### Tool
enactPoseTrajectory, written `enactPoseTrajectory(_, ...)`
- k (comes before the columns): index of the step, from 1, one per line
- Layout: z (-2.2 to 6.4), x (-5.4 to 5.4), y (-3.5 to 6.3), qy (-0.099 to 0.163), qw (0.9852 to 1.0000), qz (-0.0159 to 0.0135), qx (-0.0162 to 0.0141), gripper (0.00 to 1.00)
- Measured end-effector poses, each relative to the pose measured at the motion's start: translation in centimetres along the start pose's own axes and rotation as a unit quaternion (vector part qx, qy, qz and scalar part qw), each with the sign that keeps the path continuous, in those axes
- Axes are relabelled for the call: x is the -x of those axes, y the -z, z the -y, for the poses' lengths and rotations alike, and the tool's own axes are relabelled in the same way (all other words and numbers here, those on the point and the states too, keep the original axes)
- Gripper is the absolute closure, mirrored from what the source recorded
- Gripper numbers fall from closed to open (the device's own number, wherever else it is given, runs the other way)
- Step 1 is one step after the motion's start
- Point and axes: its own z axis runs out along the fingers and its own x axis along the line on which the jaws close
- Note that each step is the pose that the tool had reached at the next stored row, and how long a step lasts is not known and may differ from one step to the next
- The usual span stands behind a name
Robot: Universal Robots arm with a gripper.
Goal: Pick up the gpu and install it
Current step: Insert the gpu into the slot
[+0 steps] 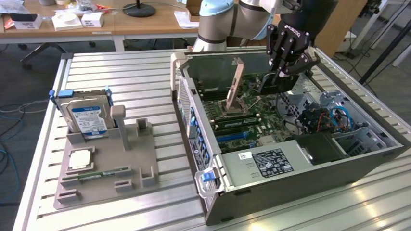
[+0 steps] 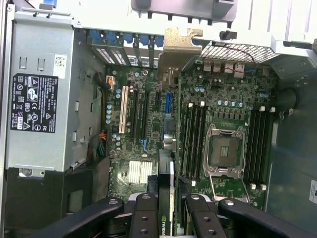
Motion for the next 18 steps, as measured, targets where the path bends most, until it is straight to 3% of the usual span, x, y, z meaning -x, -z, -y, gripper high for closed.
enactPoseTrajectory(12,0.02,0.0,-1.81,0.0,1.0,0.0001,-0.0001,0.74)
enactPoseTrajectory(18,-0.05,0.0,-2.1,0.0,1.0,0.001,-0.0009,0.74)
